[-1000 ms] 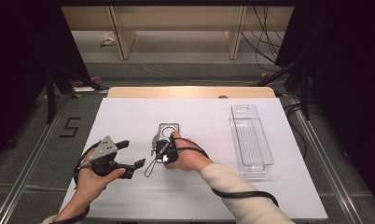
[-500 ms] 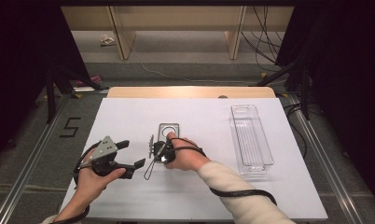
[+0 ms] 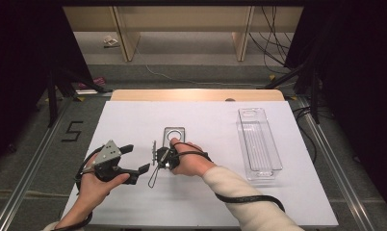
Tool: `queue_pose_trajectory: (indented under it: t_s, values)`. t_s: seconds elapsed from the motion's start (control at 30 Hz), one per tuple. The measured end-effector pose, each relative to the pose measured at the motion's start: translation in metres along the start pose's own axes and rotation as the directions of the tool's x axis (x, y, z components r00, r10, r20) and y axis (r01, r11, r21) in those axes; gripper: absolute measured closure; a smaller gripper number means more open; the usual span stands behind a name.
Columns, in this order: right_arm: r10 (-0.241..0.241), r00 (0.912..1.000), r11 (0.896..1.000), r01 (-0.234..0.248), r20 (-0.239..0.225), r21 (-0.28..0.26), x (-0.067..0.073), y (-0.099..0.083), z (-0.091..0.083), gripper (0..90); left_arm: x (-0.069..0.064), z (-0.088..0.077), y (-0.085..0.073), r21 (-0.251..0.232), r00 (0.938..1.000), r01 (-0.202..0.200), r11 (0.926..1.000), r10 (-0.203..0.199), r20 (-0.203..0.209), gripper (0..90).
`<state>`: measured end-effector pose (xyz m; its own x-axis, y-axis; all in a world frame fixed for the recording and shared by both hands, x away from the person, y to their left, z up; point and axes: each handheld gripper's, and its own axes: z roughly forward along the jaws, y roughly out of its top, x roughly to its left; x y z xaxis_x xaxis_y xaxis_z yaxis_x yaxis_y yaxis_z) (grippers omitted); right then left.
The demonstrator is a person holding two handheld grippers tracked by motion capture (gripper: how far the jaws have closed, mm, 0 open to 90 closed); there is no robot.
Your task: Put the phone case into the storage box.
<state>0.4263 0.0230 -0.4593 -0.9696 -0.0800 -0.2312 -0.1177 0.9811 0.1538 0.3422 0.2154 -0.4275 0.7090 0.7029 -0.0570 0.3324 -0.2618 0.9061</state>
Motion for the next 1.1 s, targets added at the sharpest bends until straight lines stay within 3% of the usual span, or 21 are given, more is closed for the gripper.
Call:
queue_pose_trajectory:
  t_s: [0.37, 1.1]
  values:
    - [0.001, 0.9999, 1.000, -0.001, -0.011, 0.005, 0.0008, 0.0018, 0.0011, 85.3, 0.0000, 0.0000, 0.0000, 0.000, 1.0000, 0.000, 1.0000, 0.000, 0.000, 8.5]
    - [0.063, 0.9978, 0.998, -0.062, -0.021, 0.023, 0.0009, 0.0022, -0.0009, 89.0, 0.0005, 0.0002, -0.0003, 0.002, 1.0000, 0.000, 1.0000, 0.000, -0.003, 8.5]
